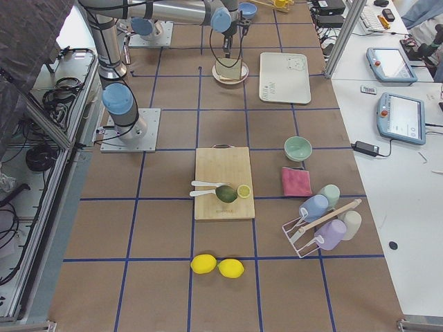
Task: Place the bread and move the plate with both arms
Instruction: 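Carry the bread slice with the right gripper over the egg plate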
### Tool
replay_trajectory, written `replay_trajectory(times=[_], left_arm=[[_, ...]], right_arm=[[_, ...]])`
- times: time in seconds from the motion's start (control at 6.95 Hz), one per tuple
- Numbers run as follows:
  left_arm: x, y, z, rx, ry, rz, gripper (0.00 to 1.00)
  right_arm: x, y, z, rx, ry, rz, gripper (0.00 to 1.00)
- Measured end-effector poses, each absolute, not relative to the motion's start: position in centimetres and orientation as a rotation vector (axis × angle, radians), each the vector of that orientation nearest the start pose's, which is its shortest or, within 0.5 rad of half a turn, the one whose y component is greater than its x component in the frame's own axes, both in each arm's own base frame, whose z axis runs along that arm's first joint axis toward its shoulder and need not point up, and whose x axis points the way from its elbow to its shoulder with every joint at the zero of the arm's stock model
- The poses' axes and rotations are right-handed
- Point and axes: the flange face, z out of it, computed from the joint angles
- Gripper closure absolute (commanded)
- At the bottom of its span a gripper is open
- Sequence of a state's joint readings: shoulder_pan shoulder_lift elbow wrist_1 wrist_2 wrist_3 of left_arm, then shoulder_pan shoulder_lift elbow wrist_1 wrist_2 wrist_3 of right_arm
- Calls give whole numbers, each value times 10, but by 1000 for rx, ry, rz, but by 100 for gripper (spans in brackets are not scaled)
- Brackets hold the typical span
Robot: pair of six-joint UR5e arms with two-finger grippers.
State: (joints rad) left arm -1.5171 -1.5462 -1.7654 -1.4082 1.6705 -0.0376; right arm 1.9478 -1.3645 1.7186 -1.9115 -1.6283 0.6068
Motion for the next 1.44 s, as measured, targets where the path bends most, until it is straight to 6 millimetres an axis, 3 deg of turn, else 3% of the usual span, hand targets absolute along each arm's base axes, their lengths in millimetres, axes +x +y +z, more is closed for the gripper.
replay_trajectory(times=[0.29,1.01,1.44], left_arm=[[-98,-481,421,-136,3039,13,0],[-98,-482,420,-135,3040,17,0],[-97,-482,418,-135,3039,21,0]], right_arm=[[339,-475,324,338,3160,-55,100],[348,-486,295,300,3167,-51,100],[380,-472,283,268,3150,-87,100]])
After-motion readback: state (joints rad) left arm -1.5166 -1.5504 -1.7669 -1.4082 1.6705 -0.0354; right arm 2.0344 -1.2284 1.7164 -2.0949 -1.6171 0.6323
